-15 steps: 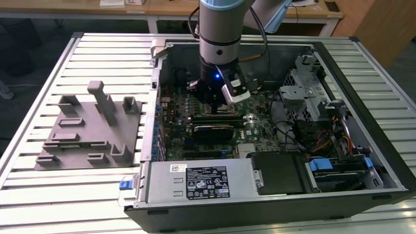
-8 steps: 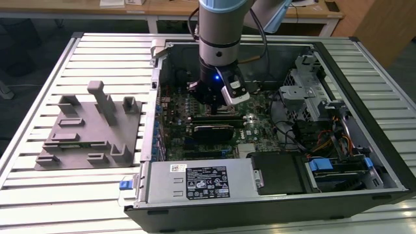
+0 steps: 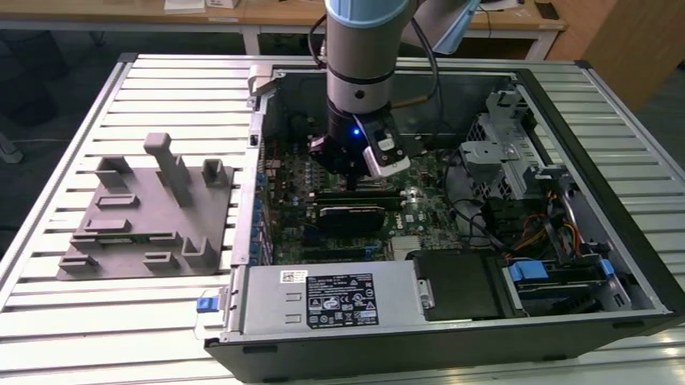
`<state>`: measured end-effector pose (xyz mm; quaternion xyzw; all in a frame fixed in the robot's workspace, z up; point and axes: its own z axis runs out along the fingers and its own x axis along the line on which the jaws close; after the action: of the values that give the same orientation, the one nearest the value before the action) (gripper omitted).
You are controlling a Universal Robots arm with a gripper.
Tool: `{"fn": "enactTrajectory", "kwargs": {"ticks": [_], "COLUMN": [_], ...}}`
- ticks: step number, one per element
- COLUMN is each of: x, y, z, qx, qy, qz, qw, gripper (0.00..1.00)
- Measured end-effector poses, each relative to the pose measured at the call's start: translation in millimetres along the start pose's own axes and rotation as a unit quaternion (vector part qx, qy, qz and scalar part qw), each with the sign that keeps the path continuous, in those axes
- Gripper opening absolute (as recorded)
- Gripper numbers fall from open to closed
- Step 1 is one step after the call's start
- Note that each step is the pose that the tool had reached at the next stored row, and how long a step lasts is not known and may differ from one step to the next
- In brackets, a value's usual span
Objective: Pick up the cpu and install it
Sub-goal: 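Install the second cpu locking lever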
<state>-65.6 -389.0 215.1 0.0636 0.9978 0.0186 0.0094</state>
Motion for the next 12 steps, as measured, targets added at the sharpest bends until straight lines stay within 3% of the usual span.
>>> {"fn": "enactTrajectory", "kwargs": {"ticks": [7,12], "x": [2.0,5.0], "y": [-5.1,-8.3], "z": [2.1,3.4], "qx": [-0.0204,-0.0406], "qy": [0.0024,0.0043], "qz": [0.0,-0.001], "qw": [0.9998,0.9992], "gripper": [0.11,0.11]}}
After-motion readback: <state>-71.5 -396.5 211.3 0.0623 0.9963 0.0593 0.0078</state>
